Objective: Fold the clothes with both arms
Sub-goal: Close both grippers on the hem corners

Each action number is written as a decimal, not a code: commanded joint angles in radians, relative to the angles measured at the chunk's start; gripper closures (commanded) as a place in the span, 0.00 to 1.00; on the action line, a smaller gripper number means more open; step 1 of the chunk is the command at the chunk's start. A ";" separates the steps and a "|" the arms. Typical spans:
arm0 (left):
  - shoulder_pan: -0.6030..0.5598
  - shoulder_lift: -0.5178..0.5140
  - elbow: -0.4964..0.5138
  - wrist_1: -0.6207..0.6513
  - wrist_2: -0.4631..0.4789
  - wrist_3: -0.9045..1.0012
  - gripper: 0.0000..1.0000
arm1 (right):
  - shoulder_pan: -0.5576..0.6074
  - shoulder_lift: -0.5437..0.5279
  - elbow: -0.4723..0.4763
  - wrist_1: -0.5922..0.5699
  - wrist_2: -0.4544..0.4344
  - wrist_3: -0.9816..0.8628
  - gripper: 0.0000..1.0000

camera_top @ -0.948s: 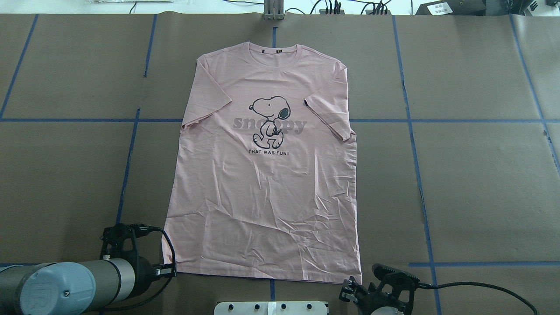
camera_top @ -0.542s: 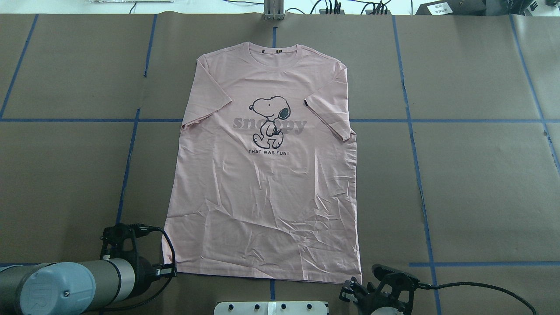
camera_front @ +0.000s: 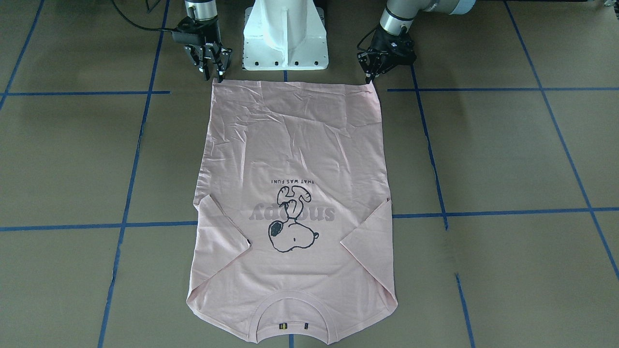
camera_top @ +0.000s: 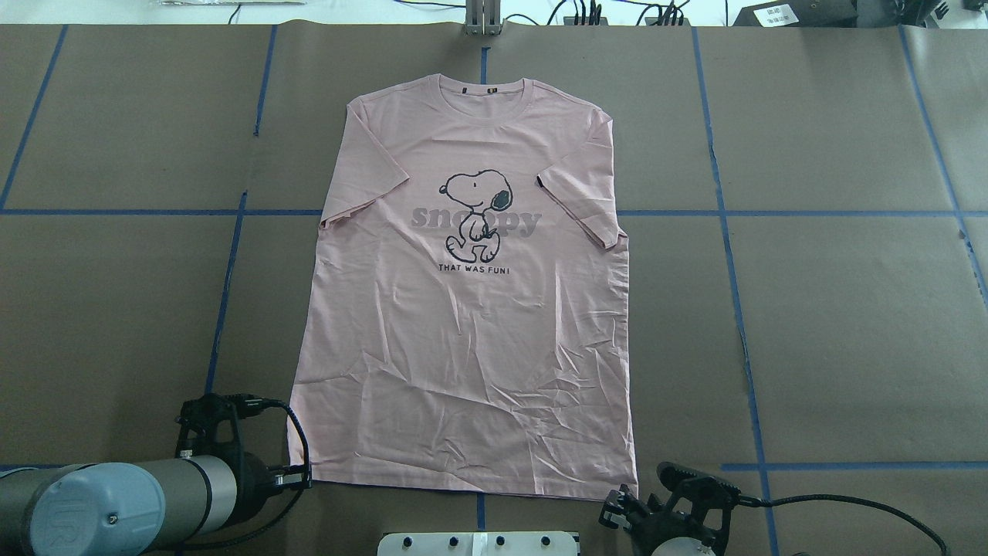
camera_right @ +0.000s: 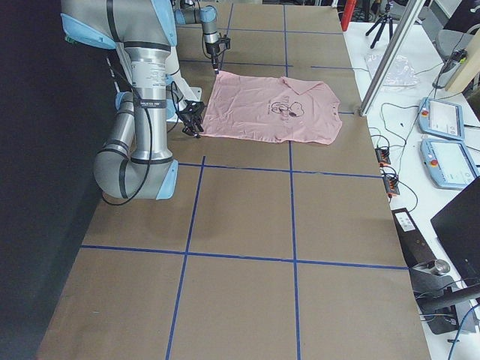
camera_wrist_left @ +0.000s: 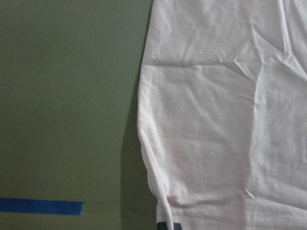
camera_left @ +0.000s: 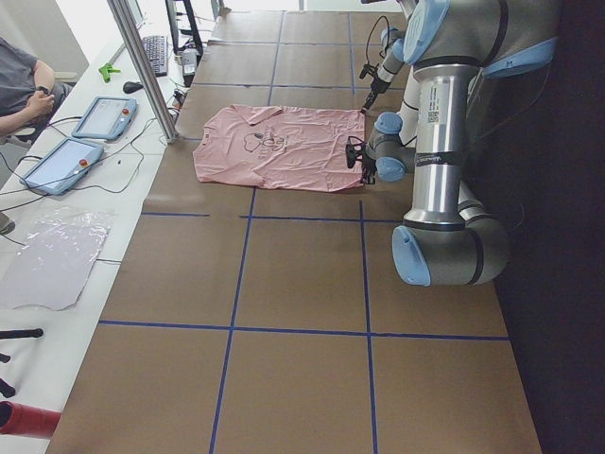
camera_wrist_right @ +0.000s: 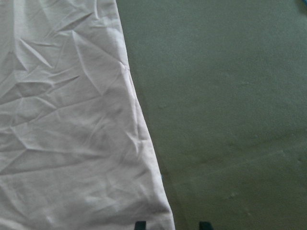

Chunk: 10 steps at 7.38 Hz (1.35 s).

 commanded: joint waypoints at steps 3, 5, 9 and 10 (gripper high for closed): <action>-0.001 0.001 -0.005 0.000 0.000 0.001 1.00 | 0.003 0.016 -0.008 0.000 -0.002 0.000 0.53; -0.001 0.001 -0.005 0.002 0.000 0.001 1.00 | 0.004 0.016 -0.008 0.000 -0.002 0.001 0.70; 0.001 -0.001 -0.005 0.002 0.000 0.001 1.00 | 0.024 0.032 0.001 -0.003 -0.013 -0.006 1.00; 0.001 -0.002 -0.010 0.002 0.000 0.001 1.00 | 0.042 0.031 0.024 -0.004 -0.006 -0.012 1.00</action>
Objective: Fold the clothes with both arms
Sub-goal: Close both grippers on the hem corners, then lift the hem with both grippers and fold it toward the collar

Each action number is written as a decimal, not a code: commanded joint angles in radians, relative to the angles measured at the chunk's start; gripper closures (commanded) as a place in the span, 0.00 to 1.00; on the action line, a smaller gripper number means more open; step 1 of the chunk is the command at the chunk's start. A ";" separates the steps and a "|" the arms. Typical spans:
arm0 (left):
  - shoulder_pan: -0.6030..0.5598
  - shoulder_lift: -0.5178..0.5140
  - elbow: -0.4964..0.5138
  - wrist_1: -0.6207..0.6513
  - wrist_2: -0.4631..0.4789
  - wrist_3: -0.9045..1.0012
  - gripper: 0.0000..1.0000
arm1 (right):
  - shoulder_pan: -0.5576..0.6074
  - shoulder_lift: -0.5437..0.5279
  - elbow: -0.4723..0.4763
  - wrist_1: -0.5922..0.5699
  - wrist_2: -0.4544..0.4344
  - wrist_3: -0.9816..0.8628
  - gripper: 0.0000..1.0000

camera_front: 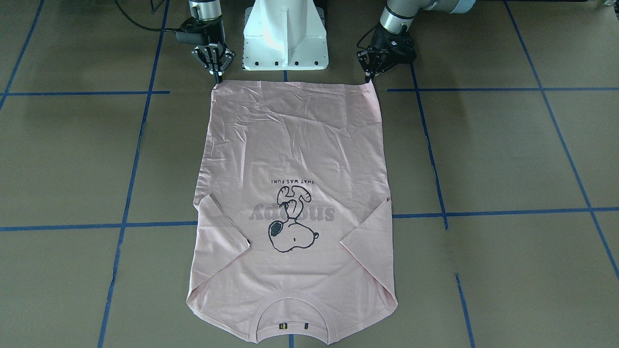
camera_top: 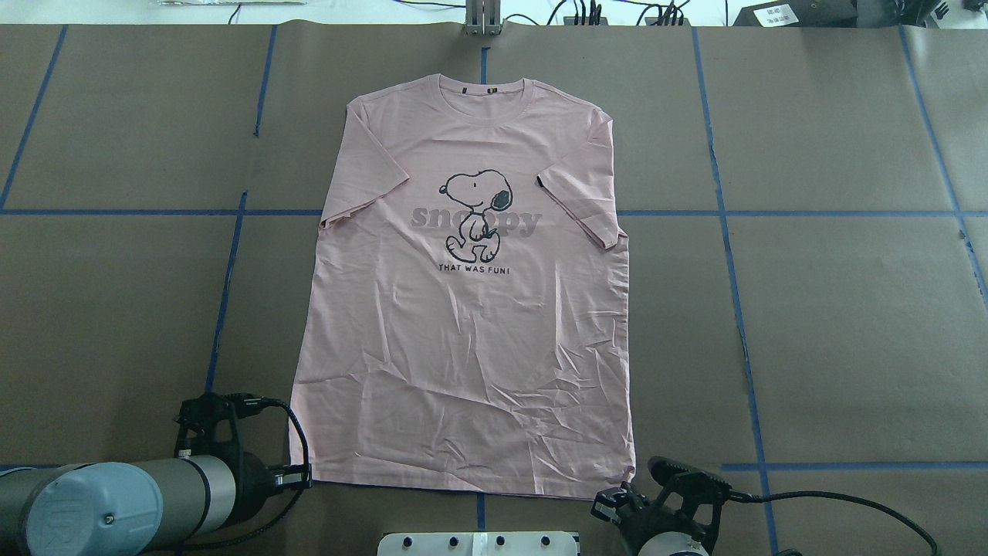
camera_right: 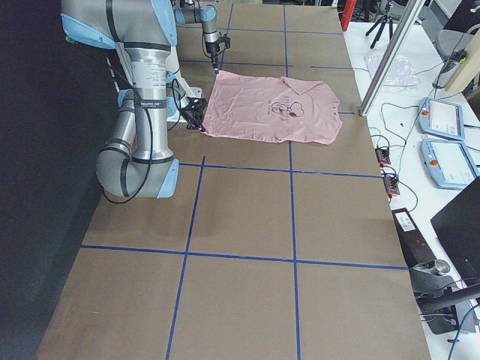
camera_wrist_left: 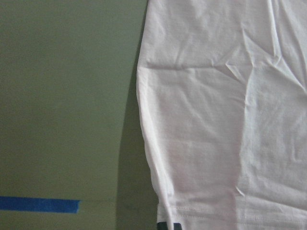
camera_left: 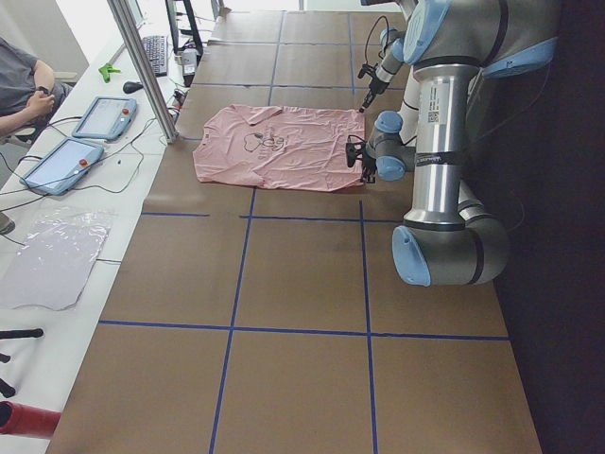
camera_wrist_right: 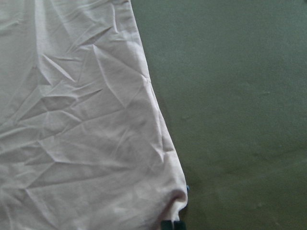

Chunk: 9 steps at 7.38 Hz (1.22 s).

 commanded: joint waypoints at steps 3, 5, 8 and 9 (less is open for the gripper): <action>-0.007 -0.051 -0.335 0.373 -0.123 0.011 1.00 | 0.014 -0.017 0.345 -0.232 0.033 -0.061 1.00; -0.109 -0.252 -0.483 0.665 -0.225 0.011 1.00 | 0.009 0.045 0.556 -0.470 0.098 -0.065 1.00; -0.213 -0.348 -0.361 0.700 -0.238 0.190 1.00 | 0.116 0.274 0.453 -0.608 0.140 -0.182 1.00; -0.290 -0.389 -0.267 0.700 -0.239 0.269 1.00 | 0.222 0.320 0.367 -0.597 0.177 -0.248 1.00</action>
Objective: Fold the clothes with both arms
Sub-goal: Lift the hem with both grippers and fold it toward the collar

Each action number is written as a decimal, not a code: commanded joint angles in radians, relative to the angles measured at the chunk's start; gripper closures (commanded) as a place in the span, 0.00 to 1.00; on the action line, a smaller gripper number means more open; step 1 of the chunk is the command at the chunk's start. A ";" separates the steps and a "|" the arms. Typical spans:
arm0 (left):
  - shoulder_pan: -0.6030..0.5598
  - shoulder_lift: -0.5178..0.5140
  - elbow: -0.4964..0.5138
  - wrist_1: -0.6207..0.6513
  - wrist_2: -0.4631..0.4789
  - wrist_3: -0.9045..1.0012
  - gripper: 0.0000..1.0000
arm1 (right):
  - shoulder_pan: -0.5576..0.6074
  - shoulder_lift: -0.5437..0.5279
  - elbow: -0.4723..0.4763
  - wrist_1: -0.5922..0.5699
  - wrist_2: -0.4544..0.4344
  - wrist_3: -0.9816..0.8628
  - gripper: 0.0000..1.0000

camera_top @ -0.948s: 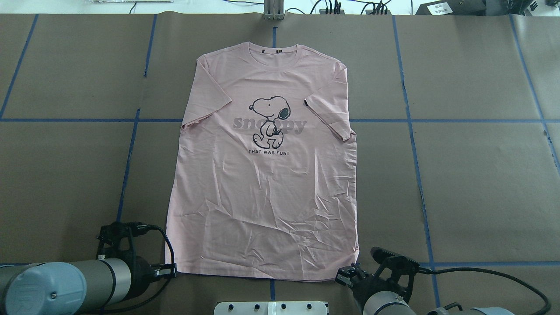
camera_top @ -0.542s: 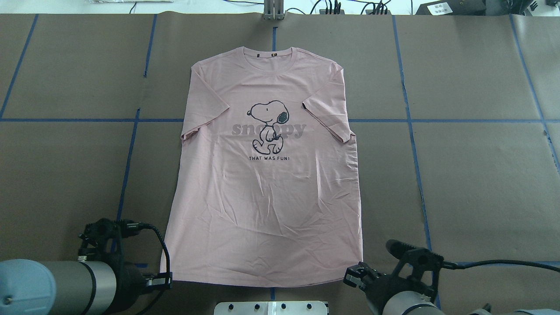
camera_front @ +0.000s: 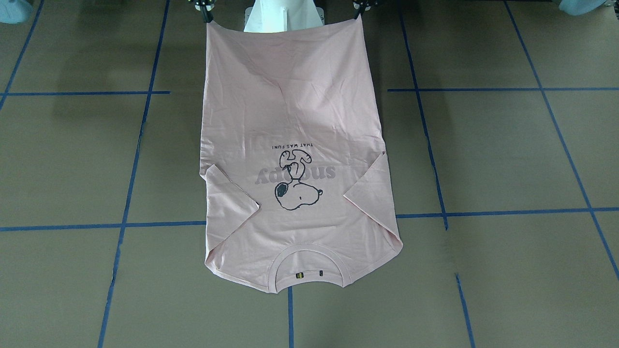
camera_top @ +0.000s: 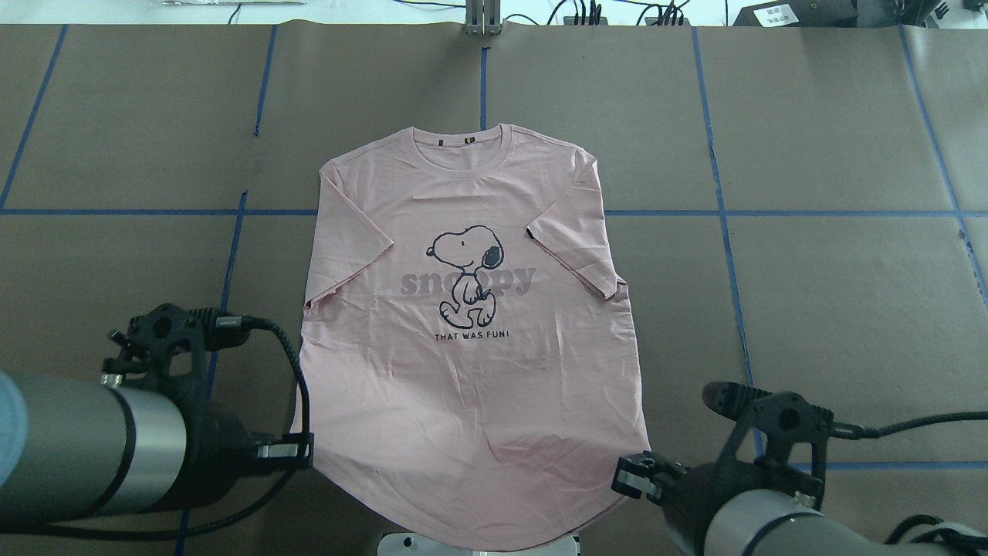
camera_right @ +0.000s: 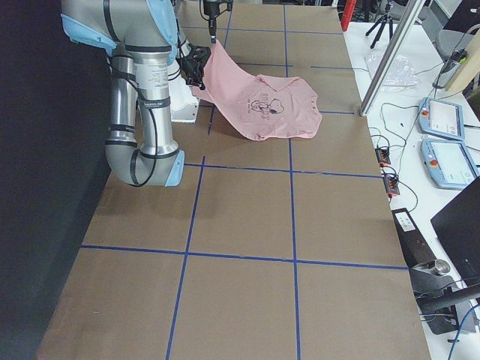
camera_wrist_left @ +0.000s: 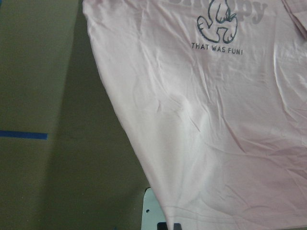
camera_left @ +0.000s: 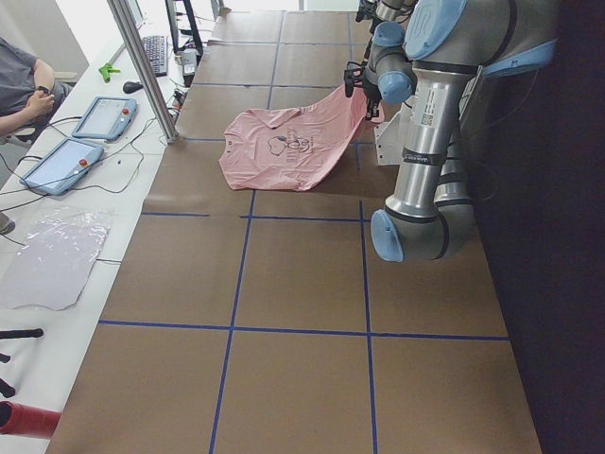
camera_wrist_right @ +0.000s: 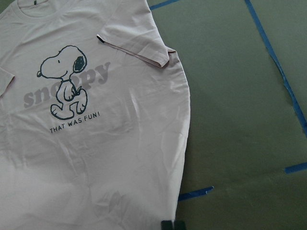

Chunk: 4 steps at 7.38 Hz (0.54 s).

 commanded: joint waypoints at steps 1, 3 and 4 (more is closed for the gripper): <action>-0.166 -0.083 0.186 0.001 -0.004 0.172 1.00 | 0.195 0.099 -0.149 -0.002 0.058 -0.139 1.00; -0.287 -0.135 0.310 -0.003 -0.004 0.288 1.00 | 0.361 0.110 -0.312 0.163 0.119 -0.221 1.00; -0.333 -0.145 0.352 -0.029 -0.004 0.311 1.00 | 0.438 0.120 -0.393 0.246 0.175 -0.250 1.00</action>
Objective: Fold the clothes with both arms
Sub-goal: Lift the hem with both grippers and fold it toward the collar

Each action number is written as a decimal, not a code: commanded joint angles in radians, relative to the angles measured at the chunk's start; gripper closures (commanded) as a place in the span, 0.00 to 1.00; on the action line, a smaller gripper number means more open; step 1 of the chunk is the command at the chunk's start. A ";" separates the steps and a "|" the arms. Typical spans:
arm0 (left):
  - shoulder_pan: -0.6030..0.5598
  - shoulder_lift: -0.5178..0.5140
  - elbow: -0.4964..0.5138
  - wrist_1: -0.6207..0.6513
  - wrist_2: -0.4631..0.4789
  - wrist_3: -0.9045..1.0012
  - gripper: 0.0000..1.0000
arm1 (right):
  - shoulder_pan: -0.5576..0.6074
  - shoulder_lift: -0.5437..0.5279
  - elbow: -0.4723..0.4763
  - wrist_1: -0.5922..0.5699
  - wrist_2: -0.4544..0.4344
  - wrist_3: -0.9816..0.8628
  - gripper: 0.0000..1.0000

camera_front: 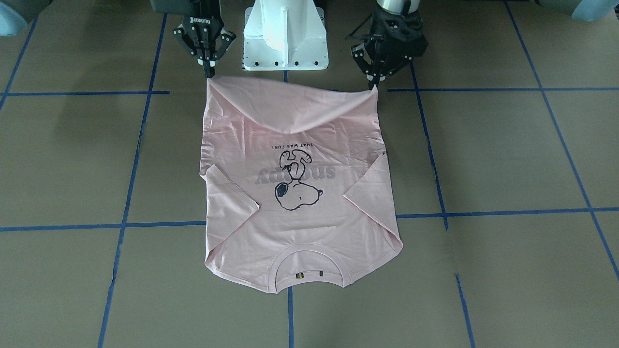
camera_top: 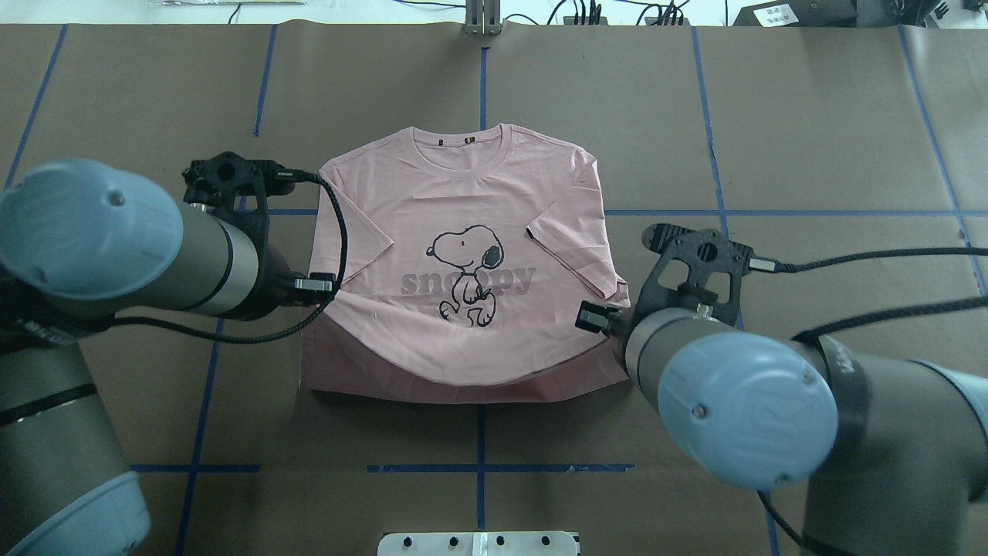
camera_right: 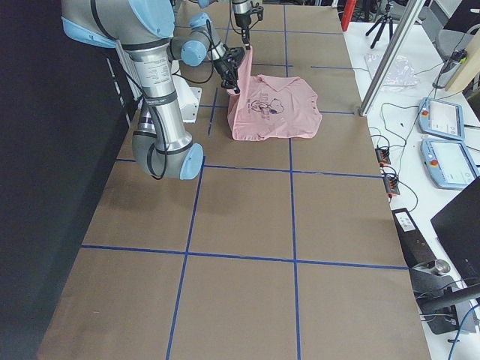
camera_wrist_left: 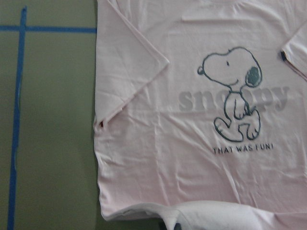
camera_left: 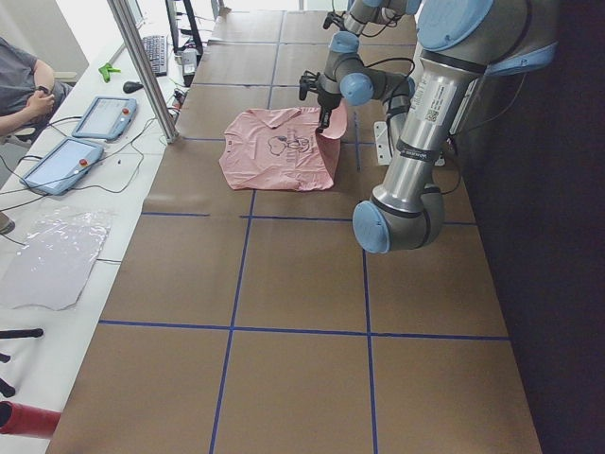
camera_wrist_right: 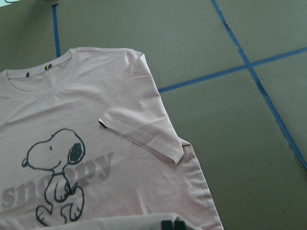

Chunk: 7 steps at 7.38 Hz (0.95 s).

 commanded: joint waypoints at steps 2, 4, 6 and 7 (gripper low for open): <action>-0.135 -0.040 0.177 -0.108 0.000 0.104 1.00 | 0.201 0.039 -0.209 0.185 0.090 -0.127 1.00; -0.173 -0.057 0.342 -0.264 0.000 0.129 1.00 | 0.265 0.109 -0.424 0.319 0.096 -0.148 1.00; -0.198 -0.095 0.519 -0.398 0.001 0.155 1.00 | 0.318 0.167 -0.668 0.493 0.131 -0.176 1.00; -0.201 -0.101 0.599 -0.470 0.001 0.169 1.00 | 0.335 0.206 -0.803 0.582 0.134 -0.181 1.00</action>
